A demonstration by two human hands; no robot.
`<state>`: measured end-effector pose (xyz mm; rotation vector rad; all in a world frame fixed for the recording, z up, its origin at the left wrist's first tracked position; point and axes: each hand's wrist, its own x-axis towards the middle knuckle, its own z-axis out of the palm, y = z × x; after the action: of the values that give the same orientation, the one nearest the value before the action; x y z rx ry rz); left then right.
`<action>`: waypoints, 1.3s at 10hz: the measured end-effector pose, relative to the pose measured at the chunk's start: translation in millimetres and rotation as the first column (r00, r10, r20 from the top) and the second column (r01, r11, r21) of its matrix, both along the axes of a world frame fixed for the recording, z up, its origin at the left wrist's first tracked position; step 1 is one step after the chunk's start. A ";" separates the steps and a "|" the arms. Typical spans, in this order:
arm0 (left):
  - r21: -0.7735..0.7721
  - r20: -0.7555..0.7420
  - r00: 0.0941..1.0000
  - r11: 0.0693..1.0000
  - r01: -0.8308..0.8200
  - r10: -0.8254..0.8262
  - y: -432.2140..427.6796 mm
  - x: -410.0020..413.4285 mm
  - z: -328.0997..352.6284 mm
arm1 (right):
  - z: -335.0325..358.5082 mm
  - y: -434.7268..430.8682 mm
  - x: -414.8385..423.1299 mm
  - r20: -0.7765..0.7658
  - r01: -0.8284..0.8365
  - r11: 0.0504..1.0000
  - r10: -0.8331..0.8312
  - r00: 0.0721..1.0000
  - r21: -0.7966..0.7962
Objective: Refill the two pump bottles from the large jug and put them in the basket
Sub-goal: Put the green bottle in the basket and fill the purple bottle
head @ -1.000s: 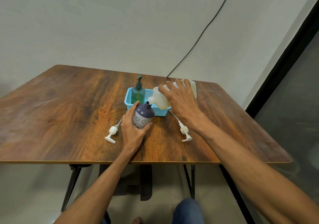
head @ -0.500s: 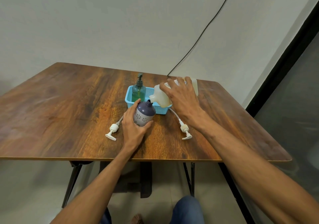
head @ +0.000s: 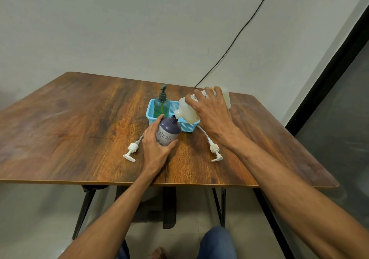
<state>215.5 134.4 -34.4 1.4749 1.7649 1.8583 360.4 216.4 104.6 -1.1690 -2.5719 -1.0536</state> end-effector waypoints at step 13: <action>-0.001 -0.010 1.000 1.000 -0.002 0.002 -0.4 -1.3 1.3 | 5.2 -1.9 -1.8 0.038 -0.039 0.997 0.036 0.999 0.060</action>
<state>214.2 134.0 -33.1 1.4853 1.7720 1.8536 358.6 214.5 109.8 -1.0926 -2.5594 -1.1476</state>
